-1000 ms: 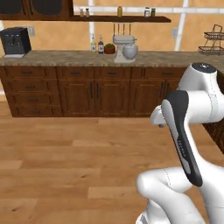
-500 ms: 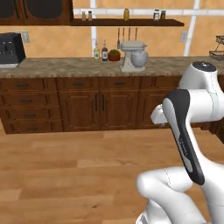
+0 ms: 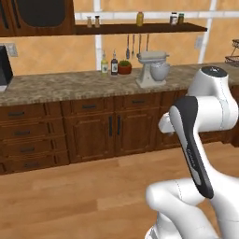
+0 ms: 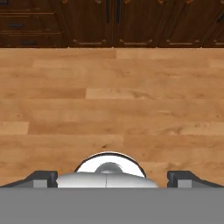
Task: Navigate to the shelves.
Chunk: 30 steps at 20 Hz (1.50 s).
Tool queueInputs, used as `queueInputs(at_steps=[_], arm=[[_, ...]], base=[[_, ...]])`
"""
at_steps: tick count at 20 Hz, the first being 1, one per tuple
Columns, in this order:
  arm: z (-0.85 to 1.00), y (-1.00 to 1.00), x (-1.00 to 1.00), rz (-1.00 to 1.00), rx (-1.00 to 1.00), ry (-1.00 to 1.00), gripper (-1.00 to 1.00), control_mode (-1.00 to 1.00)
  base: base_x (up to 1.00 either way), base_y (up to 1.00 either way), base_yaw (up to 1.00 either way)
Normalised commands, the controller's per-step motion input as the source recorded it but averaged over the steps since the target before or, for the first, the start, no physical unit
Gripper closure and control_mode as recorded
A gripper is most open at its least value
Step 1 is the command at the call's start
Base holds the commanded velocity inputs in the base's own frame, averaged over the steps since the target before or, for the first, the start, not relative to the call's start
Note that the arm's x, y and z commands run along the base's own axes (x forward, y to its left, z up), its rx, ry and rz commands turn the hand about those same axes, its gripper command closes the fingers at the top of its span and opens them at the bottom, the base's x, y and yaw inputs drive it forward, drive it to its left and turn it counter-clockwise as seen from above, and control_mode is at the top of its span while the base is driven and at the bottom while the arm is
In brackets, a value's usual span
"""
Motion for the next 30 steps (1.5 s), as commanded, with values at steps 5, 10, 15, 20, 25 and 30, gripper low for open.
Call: queueInputs(at_steps=[5,10,15,20,25,30], arm=[[0.0,0.0,0.0,0.0,0.0,0.0,-1.0,1.0],[0.0,0.0,0.0,0.0,0.0,0.0,-1.0,1.0],[0.0,0.0,0.0,0.0,0.0,0.0,-1.0,1.0],[0.0,0.0,0.0,0.0,0.0,0.0,-1.0,1.0],[0.0,0.0,0.0,0.0,0.0,0.0,-1.0,1.0],[0.0,0.0,0.0,0.0,0.0,0.0,-1.0,1.0]], base=[[1.0,0.17,-0.02],[1.0,-0.43,0.0],[1.0,-0.49,0.0],[1.0,-0.18,0.01],[1.0,0.0,0.08],[1.0,-0.02,0.07]])
